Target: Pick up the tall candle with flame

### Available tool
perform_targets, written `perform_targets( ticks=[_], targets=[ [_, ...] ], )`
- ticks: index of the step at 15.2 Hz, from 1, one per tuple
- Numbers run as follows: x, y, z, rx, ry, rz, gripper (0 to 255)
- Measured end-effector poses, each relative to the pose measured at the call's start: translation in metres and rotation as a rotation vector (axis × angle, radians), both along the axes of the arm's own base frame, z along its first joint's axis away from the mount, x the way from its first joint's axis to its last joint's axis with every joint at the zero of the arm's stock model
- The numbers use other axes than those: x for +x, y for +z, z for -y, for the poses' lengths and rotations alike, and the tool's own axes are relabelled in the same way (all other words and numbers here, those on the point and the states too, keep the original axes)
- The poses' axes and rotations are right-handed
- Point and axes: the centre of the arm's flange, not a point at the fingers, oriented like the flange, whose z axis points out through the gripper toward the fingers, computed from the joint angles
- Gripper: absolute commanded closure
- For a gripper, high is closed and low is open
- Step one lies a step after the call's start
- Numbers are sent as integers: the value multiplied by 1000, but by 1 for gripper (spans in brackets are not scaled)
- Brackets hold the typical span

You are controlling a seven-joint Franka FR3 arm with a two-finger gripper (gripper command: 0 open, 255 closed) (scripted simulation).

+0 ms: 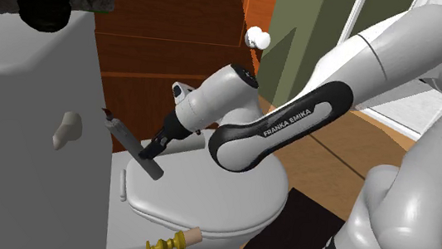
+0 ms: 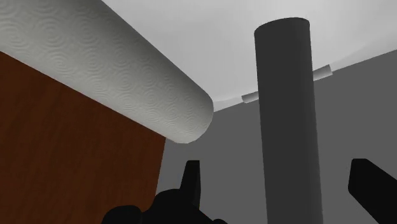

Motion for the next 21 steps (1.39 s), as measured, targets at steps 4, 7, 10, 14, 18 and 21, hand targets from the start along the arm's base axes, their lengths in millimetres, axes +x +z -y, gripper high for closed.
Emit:
perform_targets(
  ticks=[4, 7, 10, 14, 18, 21],
  targets=[
    [5, -16, -18, 9, 25, 29, 0],
    [6, -31, -18, 11, 26, 31, 0],
    [5, -43, -18, 11, 27, 31, 255],
    [6, -45, -18, 11, 27, 32, 255],
    [6, -45, -18, 11, 27, 32, 255],
    [5, -42, -18, 10, 28, 32, 255]
  ],
)
